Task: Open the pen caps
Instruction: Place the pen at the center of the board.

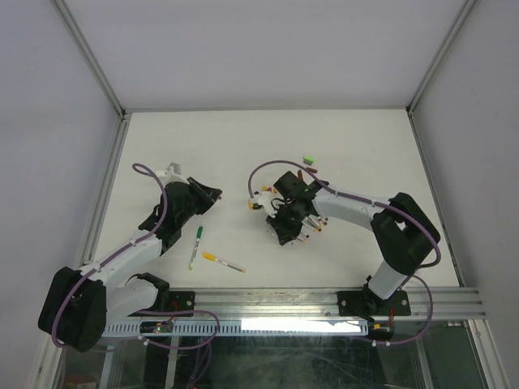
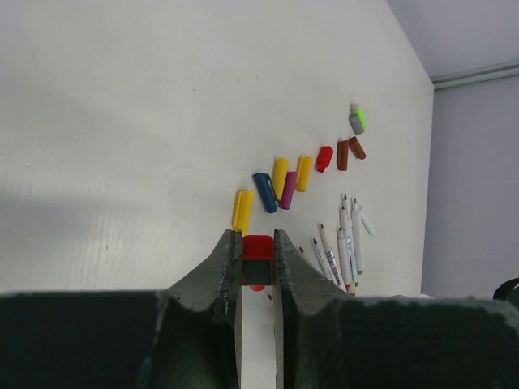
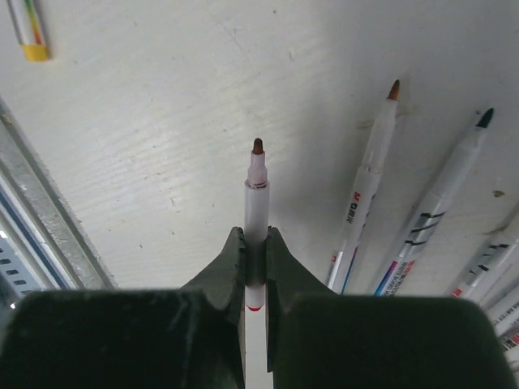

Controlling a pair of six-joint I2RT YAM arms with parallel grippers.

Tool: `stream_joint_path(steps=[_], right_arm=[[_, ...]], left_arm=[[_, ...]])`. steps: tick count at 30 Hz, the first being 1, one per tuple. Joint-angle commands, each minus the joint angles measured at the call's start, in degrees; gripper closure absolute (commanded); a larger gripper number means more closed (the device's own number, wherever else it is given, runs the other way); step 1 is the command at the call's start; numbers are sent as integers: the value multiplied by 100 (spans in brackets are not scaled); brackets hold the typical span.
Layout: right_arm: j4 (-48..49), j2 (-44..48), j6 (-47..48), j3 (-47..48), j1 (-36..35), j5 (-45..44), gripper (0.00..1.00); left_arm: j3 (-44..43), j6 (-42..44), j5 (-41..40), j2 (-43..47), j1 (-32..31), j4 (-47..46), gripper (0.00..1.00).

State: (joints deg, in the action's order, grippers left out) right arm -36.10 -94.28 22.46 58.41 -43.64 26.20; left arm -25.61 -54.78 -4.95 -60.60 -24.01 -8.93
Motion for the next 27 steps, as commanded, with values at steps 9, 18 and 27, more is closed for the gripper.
stream_joint_path(steps=[9, 18, 27], right_arm=[[-18, -345, 92, 257, -530, -1346, 91], [13, -425, 66, 267, -585, -1555, 82], [-7, -394, 57, 291, -577, -1528, 76]], left_arm=[[-255, -483, 365, -470, -16, 773, 100], [-456, -538, 579, -1195, -95, 966, 100], [-858, -522, 564, -1910, -394, 1242, 97]])
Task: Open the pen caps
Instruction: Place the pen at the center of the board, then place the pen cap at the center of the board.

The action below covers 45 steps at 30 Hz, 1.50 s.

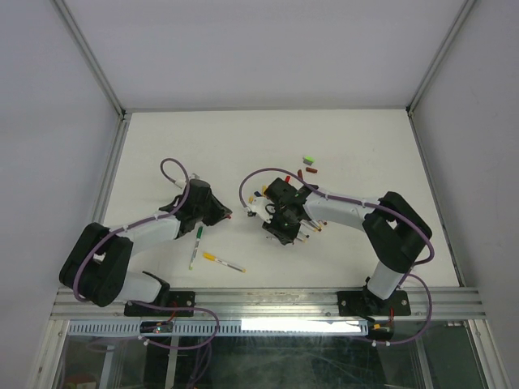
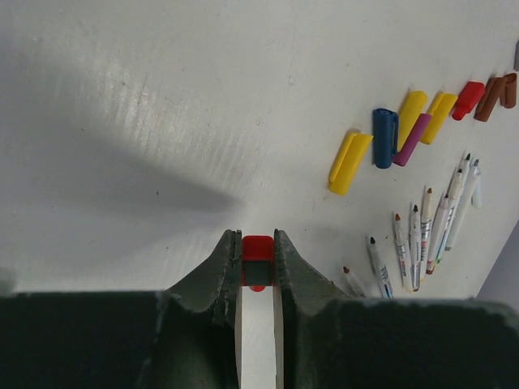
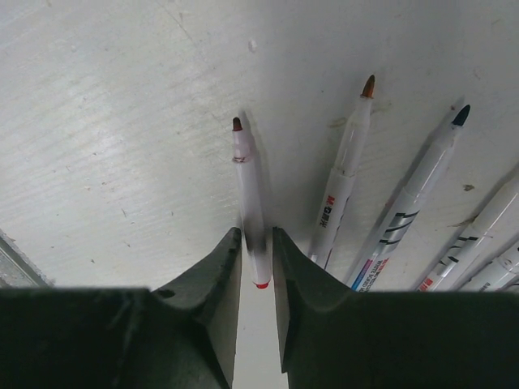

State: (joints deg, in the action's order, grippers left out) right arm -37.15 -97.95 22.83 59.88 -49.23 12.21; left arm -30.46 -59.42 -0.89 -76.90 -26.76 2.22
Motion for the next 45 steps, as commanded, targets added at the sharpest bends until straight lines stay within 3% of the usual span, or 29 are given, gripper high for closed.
stream_joint_path(steps=[1, 12, 22, 45], right_arm=[[91, -18, 20, 146, -14, -123, 76], [65, 305, -15, 201, 186, 294, 75], [57, 442, -33, 202, 325, 507, 75], [36, 668, -9, 200, 466, 803, 74]], left_arm=[[-438, -53, 162, -382, -137, 177, 97], [-898, -1, 215, -1313, -389, 293, 84], [-971, 67, 121, -1431, -422, 455, 69], [-1035, 166, 0, -1077, -415, 561, 64]])
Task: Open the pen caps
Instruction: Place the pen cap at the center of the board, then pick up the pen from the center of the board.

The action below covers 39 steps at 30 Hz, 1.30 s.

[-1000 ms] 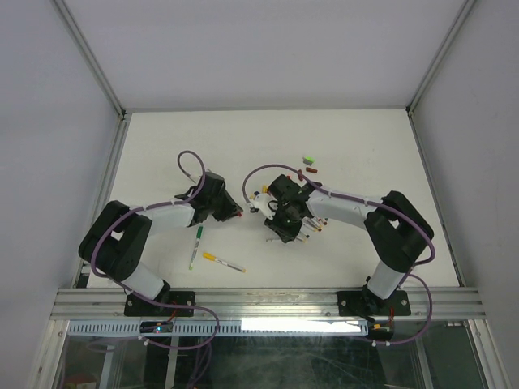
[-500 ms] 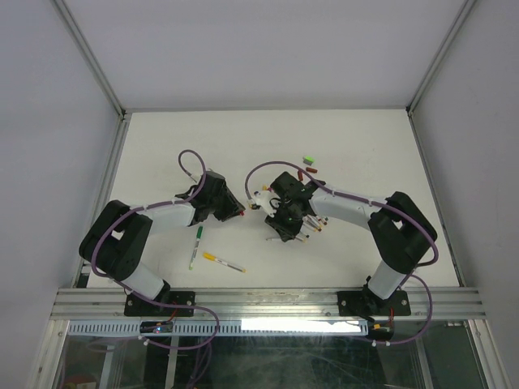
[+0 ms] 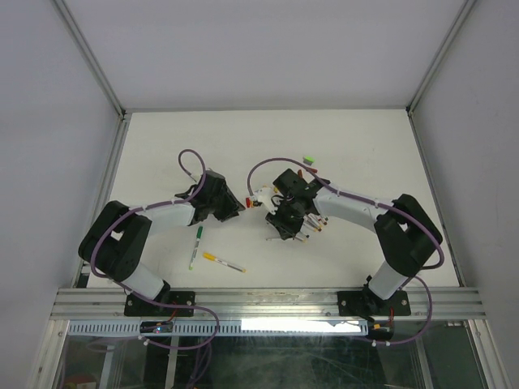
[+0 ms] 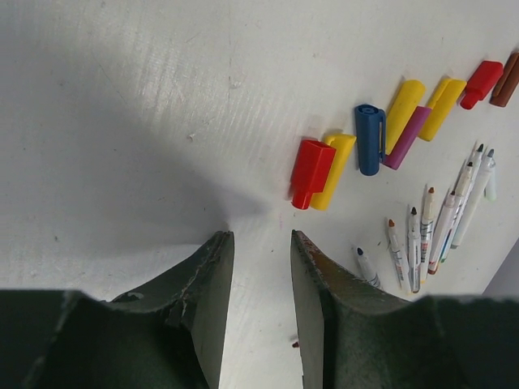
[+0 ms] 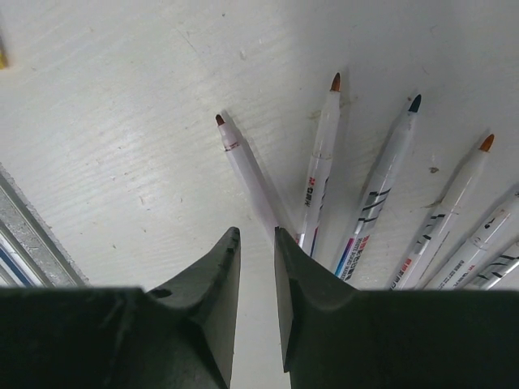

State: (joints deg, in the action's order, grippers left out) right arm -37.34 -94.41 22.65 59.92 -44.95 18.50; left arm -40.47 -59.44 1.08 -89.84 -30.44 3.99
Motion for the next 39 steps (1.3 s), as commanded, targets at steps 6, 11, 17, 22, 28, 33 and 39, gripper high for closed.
stream_joint_path(steps=[6, 11, 17, 22, 28, 33, 39], right_arm=[[20, 457, 65, 204, 120, 355, 74], [-6, 599, 139, 204, 171, 535, 74], [-20, 732, 191, 193, 168, 705, 74], [-36, 807, 213, 190, 324, 792, 74], [-39, 836, 222, 195, 359, 817, 74], [-41, 871, 231, 195, 389, 826, 74], [-39, 898, 235, 187, 403, 846, 74]], left_arm=[[20, 568, -249, 921, -50, 385, 64], [196, 1161, -413, 1859, -48, 353, 62], [831, 1530, -475, 3311, -42, -37, 41], [1534, 1491, -230, 4309, -32, -504, 2], [2005, 1005, 38, 4919, -29, -686, 1], [1773, 640, 58, 5079, -32, 136, 1], [1158, 98, -1382, 5227, -758, 1941, 1]])
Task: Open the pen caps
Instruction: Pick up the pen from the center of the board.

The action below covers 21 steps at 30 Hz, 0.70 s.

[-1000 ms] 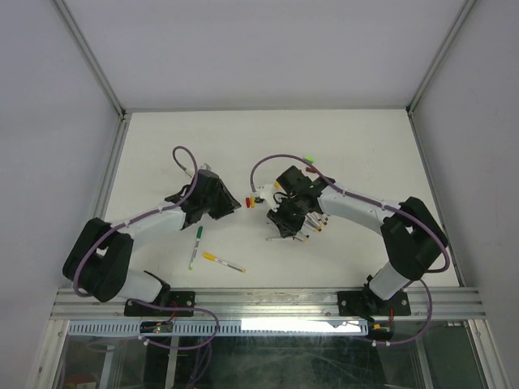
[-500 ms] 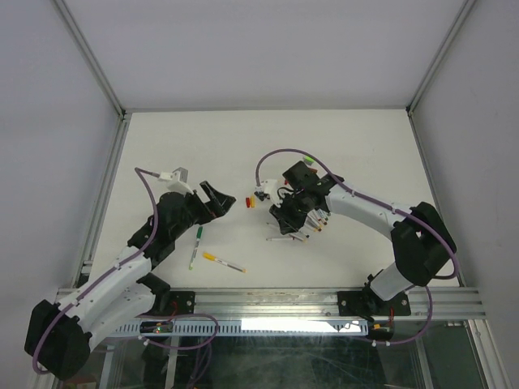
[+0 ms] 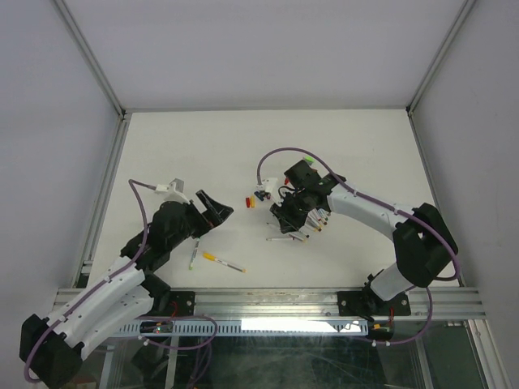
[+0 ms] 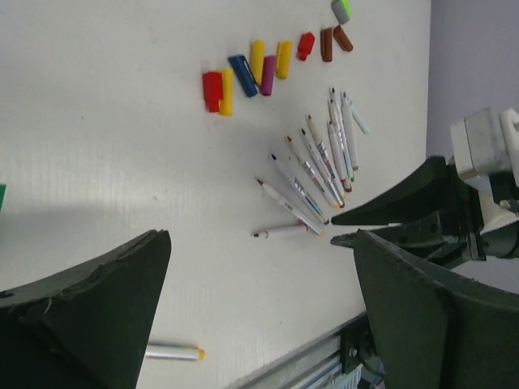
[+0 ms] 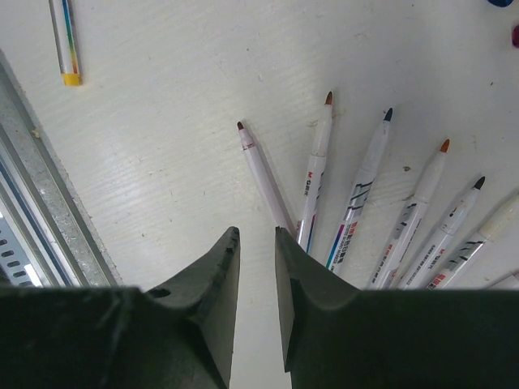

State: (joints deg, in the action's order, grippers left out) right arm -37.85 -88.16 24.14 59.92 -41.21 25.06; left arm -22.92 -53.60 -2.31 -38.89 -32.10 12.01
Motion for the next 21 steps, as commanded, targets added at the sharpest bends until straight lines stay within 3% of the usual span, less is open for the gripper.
stream_joint_path(steps=[1, 9, 13, 21], right_arm=[[13, 271, 90, 182, 29, 191, 74], [26, 323, 89, 176, 34, 149, 74], [42, 318, 82, 166, 34, 93, 74], [82, 289, 73, 160, 34, 0, 73]], left_arm=[[-658, -639, -1453, 105, -904, 1312, 1], [-1173, -2245, -2912, -878, -2310, 2471, 1], [-1439, -3198, -2927, -1275, -2388, 3201, 1], [-1722, -4172, -2412, -2378, -2389, 3959, 1]])
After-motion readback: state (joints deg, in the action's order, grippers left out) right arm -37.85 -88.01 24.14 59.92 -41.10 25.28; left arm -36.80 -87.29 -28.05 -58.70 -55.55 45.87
